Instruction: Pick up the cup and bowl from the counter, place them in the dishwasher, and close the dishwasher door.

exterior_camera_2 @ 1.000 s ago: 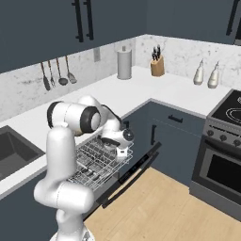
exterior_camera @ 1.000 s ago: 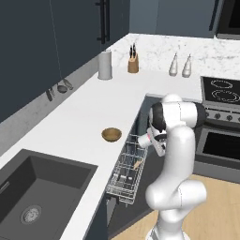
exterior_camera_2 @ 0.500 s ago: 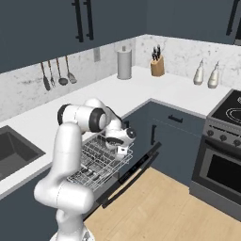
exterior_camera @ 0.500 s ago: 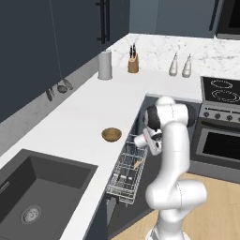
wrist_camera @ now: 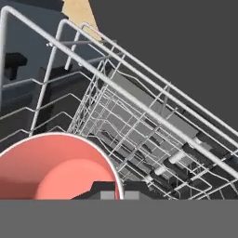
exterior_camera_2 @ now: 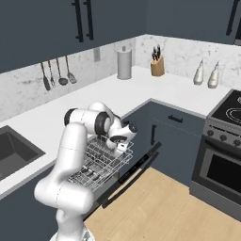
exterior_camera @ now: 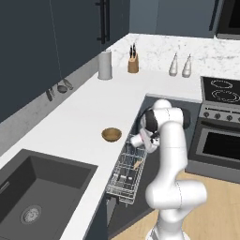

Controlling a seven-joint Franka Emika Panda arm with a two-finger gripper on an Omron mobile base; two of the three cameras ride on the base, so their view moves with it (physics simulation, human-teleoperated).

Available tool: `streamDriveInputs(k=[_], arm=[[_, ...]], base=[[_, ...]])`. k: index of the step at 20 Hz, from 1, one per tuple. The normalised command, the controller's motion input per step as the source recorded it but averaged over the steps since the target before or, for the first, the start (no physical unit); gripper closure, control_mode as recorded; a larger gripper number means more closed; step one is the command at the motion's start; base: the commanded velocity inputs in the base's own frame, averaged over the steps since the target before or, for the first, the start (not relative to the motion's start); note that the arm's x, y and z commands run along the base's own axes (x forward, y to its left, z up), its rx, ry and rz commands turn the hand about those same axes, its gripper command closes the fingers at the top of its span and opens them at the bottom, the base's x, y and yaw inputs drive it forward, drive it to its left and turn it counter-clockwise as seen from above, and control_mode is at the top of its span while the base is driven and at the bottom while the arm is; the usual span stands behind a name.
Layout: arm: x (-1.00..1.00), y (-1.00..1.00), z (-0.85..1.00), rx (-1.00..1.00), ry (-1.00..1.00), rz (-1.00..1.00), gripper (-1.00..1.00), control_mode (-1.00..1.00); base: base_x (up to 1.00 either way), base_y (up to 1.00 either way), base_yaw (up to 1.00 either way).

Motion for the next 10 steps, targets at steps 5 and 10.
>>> streamDriveInputs(k=[5, 10], arm=[[0.09, 0.27, -0.35, 0.02, 0.09, -0.11, -1.0, -1.0], [-0.02, 0.01, -0.07, 0.03, 0.01, -0.11, -1.0, -1.0]], base=[[0.0, 0.0, 0.0], [0.0, 0.0, 0.0]])
